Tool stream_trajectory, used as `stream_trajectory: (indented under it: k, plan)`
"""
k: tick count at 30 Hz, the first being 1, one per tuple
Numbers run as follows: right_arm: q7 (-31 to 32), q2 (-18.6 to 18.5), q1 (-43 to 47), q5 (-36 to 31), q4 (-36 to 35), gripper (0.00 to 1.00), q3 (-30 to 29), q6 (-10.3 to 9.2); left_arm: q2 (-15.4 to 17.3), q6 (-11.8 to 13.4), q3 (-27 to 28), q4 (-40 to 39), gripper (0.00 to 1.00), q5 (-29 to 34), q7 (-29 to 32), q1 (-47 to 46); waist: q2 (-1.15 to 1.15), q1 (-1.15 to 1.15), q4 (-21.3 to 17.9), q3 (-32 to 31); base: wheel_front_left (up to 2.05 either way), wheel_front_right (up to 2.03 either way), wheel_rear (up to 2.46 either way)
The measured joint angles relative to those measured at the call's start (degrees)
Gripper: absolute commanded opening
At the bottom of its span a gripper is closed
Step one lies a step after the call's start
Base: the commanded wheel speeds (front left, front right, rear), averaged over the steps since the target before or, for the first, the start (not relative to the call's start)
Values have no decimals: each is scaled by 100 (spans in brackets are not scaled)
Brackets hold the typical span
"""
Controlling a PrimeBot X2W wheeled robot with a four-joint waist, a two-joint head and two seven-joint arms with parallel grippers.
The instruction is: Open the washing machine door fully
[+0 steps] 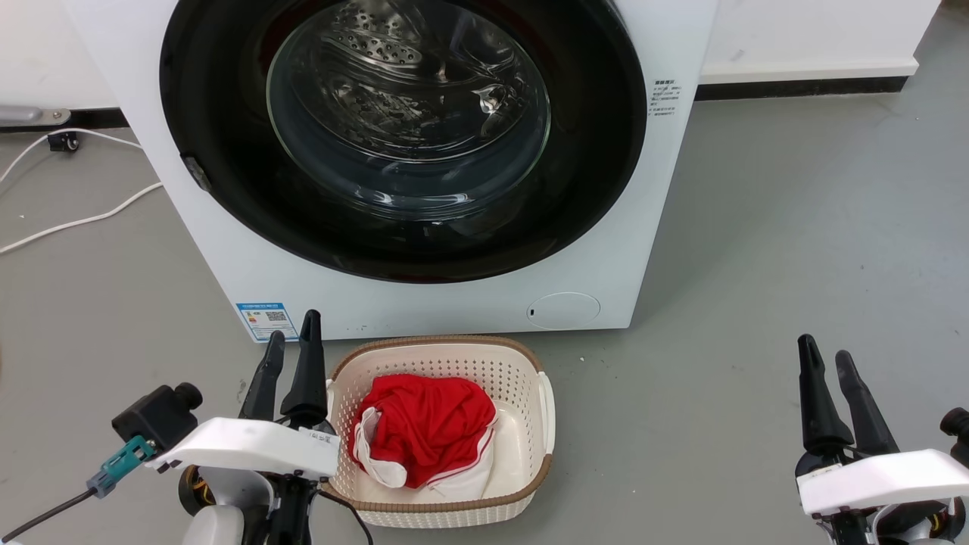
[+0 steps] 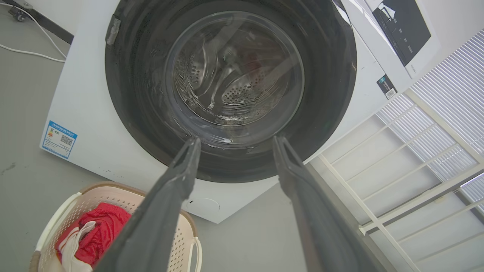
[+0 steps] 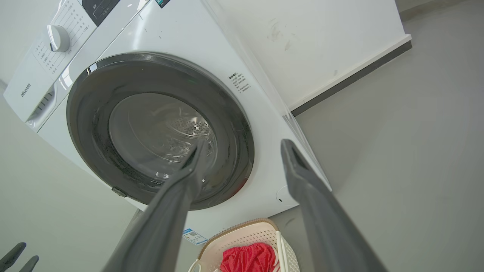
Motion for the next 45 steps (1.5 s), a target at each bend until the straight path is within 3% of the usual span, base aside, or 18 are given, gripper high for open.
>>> stream_trajectory:
  k: [20, 45]
  plan:
    - [-179, 7, 127, -1707, -311, 100, 134, 0, 10, 260, -127, -4, 100, 1566, -336, 42, 0, 0, -23, 27, 0, 0, 0]
    - [-236, 10, 252, -3158, -381, 100, 172, 1, 80, 485, -365, -93, 100, 3003, -671, 270, 0, 0, 30, -35, 0, 0, 0]
